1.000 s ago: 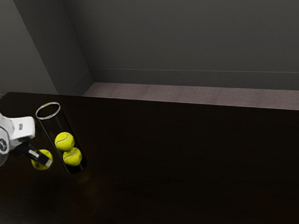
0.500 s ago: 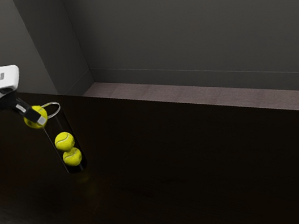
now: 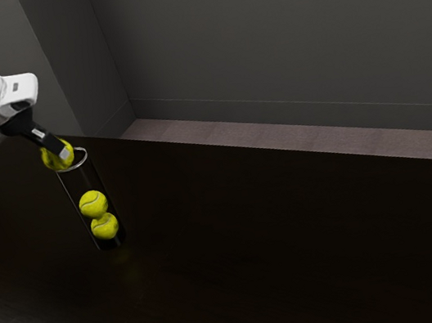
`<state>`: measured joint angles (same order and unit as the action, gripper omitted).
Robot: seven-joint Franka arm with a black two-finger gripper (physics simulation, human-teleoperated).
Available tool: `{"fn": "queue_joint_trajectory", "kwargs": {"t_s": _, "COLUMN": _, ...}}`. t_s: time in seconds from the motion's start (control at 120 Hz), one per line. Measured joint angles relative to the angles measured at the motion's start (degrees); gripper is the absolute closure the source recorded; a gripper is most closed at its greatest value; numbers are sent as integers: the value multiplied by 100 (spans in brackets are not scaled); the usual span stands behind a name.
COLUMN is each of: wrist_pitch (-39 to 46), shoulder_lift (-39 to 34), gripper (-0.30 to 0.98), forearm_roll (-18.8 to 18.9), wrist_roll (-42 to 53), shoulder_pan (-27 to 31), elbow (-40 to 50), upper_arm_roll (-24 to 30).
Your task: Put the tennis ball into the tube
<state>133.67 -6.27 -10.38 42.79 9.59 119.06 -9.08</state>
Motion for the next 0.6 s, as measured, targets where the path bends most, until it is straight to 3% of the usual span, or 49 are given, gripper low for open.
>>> {"fn": "queue_joint_trajectory", "kwargs": {"t_s": 0.2, "wrist_pitch": -200, "shoulder_lift": 119, "gripper": 8, "forearm_roll": -35, "wrist_roll": -18, "shoulder_pan": -8, "elbow": -179, "upper_arm_roll": -6}}
{"fn": "queue_joint_trajectory", "kwargs": {"t_s": 0.333, "wrist_pitch": -1167, "shoulder_lift": 79, "gripper": 4, "forearm_roll": 199, "wrist_roll": -446, "shoulder_pan": 52, "elbow": -401, "upper_arm_roll": 192}}
{"fn": "queue_joint_trajectory", "kwargs": {"t_s": 0.467, "wrist_pitch": -2113, "shoulder_lift": 243, "gripper": 2, "forearm_roll": 596, "wrist_roll": -1053, "shoulder_pan": 2, "elbow": -1300, "upper_arm_roll": 866}}
{"fn": "queue_joint_trajectory", "kwargs": {"t_s": 0.6, "wrist_pitch": -2848, "shoulder_lift": 621, "gripper": 1, "forearm_roll": 758, "wrist_roll": -1560, "shoulder_pan": -423, "elbow": -2290, "upper_arm_roll": 1083}}
